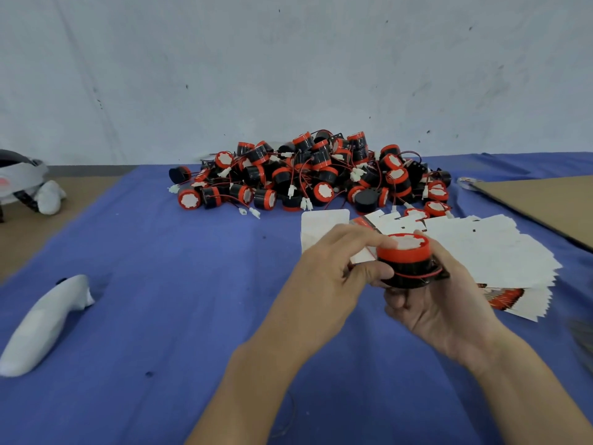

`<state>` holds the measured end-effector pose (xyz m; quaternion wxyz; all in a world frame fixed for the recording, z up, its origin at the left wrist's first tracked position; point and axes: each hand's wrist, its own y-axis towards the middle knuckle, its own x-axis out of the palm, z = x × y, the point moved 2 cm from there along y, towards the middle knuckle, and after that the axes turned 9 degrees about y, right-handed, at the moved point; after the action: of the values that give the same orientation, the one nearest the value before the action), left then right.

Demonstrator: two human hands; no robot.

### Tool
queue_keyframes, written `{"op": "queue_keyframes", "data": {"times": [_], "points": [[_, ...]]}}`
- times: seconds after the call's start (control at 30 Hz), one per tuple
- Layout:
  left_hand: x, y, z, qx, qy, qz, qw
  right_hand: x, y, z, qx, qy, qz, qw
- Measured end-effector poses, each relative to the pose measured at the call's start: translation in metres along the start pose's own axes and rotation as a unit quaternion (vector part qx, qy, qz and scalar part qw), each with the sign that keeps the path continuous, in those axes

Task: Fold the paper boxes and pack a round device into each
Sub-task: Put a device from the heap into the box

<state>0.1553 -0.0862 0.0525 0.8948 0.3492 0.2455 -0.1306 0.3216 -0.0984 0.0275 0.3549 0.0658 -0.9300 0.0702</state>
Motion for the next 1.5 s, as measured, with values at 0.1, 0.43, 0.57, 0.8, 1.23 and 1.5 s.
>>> {"op": "queue_keyframes", "data": {"times": [0.1,0.43,0.57,0.8,1.23,1.5], "points": [[-0.004,-0.001,-0.008,-0.035,-0.013,0.007,0.999,-0.001,0.005,0.002,0.006,-0.043,0.021,0.999],[-0.046,-0.002,-0.048,-0.132,0.084,0.137,0.978,-0.013,0.035,0.015,-0.201,-0.353,0.162,0.899],[-0.048,-0.002,-0.053,-0.141,0.148,0.130,0.970,-0.011,0.055,0.038,-0.157,-0.383,0.104,0.904],[-0.045,-0.003,-0.051,-0.111,0.209,0.079,0.968,-0.007,0.073,0.051,-0.171,-0.421,0.030,0.890],[-0.042,-0.004,-0.062,-0.157,0.267,-0.046,0.950,-0.007,0.052,0.050,-0.126,-0.474,-0.007,0.872],[-0.036,-0.003,-0.052,-0.184,0.381,-0.142,0.895,-0.010,0.051,0.055,-0.112,-0.427,0.011,0.897]]}}
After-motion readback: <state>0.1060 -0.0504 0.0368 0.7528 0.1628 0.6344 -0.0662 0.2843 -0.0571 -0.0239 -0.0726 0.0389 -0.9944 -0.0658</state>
